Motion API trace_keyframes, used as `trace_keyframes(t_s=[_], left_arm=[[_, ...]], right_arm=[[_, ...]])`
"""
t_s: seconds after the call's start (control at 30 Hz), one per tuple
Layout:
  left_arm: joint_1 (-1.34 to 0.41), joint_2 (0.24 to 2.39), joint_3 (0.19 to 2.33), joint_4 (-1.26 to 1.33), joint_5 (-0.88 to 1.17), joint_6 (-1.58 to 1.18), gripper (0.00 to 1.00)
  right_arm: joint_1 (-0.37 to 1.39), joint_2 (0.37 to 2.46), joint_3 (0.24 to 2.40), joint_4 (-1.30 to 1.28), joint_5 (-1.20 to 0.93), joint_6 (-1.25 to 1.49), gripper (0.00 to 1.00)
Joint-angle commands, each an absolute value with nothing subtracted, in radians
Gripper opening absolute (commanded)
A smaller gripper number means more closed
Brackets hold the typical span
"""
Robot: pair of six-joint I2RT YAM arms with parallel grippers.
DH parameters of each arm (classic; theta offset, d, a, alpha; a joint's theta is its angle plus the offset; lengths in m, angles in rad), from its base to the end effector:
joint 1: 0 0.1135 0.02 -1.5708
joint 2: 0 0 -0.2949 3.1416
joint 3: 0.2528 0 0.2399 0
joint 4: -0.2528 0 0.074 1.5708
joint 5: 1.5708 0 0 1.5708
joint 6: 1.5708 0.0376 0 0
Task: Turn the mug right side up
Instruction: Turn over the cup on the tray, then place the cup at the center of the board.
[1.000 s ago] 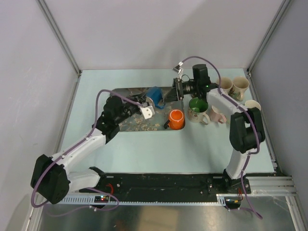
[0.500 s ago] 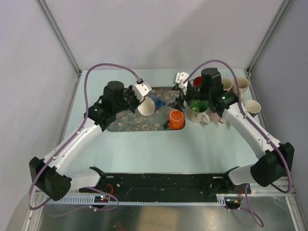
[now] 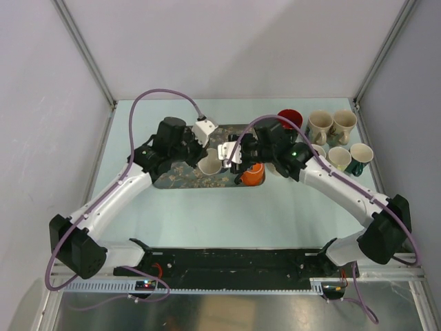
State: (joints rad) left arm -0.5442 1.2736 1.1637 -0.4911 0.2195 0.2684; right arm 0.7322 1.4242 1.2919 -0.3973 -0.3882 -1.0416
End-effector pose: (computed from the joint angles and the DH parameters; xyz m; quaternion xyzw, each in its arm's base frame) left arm 0.2203 -0.1429 0.3670 0.3945 0.7876 -0.1597 0.4456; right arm 0.2203 0.2171 0.3791 -0.7204 0.4635 0.0901 0.5080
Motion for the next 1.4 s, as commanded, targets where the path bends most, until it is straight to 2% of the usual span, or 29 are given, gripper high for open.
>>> trace_keyframes(t_s=[0.0,0.13,0.27,0.33,0.4,0.47,0.53,0.6,0.7,0.8,1.0,1.37], left_arm=[[-0.549,1.244,1.256,-0.403,0.245,0.226,0.0],[-0.549,1.26,1.28,-0.403,0.246,0.225,0.0],[-0.549,1.27,1.301,-0.403,0.244,0.228,0.0],[-0.55,1.272,1.307,-0.403,0.241,0.23,0.0],[-0.551,1.273,1.311,-0.403,0.235,0.231,0.0],[-0.551,1.27,1.314,-0.403,0.228,0.231,0.09],[-0.551,1.266,1.316,-0.403,0.212,0.229,0.45],[-0.55,1.257,1.319,-0.403,0.179,0.217,0.68],[-0.546,1.227,1.318,-0.403,0.148,0.214,0.83],[-0.535,1.189,1.306,-0.401,0.145,0.217,0.88],[-0.522,1.157,1.281,-0.398,0.127,0.215,0.89],[-0.52,1.2,1.281,-0.398,0.123,0.211,0.88]], right_arm=[[0.739,1.456,1.307,-0.381,-0.347,-1.143,0.64],[0.74,1.49,1.331,-0.416,-0.371,-1.17,0.58],[0.742,1.508,1.352,-0.443,-0.396,-1.174,0.45],[0.74,1.513,1.357,-0.448,-0.402,-1.169,0.32],[0.74,1.515,1.359,-0.438,-0.399,-1.153,0.12],[0.738,1.517,1.36,-0.412,-0.38,-1.118,0.03],[0.729,1.512,1.36,-0.393,-0.365,-1.08,0.01],[0.709,1.499,1.358,-0.397,-0.369,-1.039,0.0],[0.654,1.451,1.347,-0.423,-0.426,-0.963,0.0],[0.566,1.386,1.333,-0.45,-0.5,-0.845,0.0],[0.33,1.243,1.214,-0.427,-0.685,-0.548,0.0],[0.176,0.938,0.82,-0.45,-0.705,-0.54,0.0]])
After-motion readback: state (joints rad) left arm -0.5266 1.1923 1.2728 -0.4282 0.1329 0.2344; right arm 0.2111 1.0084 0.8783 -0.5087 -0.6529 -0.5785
